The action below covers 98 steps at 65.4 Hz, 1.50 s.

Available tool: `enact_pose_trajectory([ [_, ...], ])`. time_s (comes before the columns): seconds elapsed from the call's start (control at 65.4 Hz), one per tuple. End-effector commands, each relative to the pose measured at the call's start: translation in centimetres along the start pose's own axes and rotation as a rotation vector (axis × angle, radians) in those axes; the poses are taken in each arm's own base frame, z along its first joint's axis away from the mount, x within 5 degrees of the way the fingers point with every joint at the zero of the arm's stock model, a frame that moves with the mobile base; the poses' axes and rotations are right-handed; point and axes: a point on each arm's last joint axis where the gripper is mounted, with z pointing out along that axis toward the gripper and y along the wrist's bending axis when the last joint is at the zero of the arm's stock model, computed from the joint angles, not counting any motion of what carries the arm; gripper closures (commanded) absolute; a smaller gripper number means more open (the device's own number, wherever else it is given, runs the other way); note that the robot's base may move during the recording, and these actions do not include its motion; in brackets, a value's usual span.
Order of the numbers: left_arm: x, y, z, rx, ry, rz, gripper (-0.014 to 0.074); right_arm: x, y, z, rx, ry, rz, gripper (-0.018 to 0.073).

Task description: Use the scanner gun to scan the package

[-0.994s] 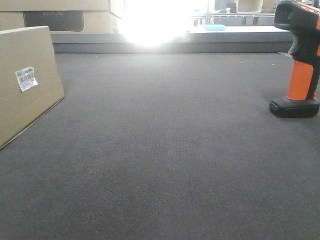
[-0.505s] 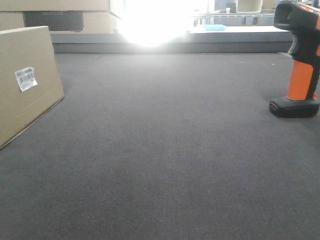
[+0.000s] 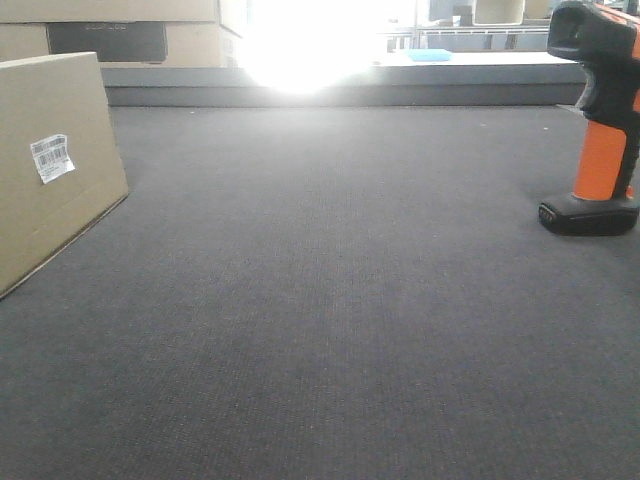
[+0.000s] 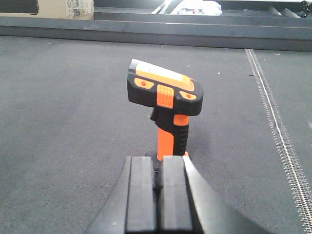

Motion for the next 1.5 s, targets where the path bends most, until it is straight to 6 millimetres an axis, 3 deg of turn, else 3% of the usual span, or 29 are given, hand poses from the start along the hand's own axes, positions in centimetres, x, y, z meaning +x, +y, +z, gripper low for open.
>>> enact_pose_trajectory([
  [0.0,-0.2,0.0,-0.1,-0.002,-0.02,-0.013,0.0707,-0.3,-0.1,-0.3,0.015,-0.041,-0.025,0.0718],
  [0.214,-0.2,0.0,-0.1,-0.002,-0.02,-0.013,0.0707,0.9,-0.8,-1.7,0.109,-0.126,-0.041,0.0718],
  [0.505,-0.2,0.0,-0.1,-0.002,-0.02,-0.013,0.0707,7.7,-1.5,-2.2,0.178,-0.181,-0.035,0.0718],
  [0.719,-0.2,0.0,-0.1,-0.002,-0.02,-0.013,0.0707,10.4,-1.6,-1.8,0.18,-0.163,-0.033,0.0718],
  [0.917,-0.2,0.0,-0.1,-0.002,-0.02,-0.013,0.0707,9.8,-1.7,-1.9,0.189,-0.234,-0.034,0.0718],
  [1.483,-0.2,0.0,-0.1,-0.002,-0.02,-0.013,0.0707,9.8,-1.7,-1.9,0.19,-0.236,-0.035,0.0718],
])
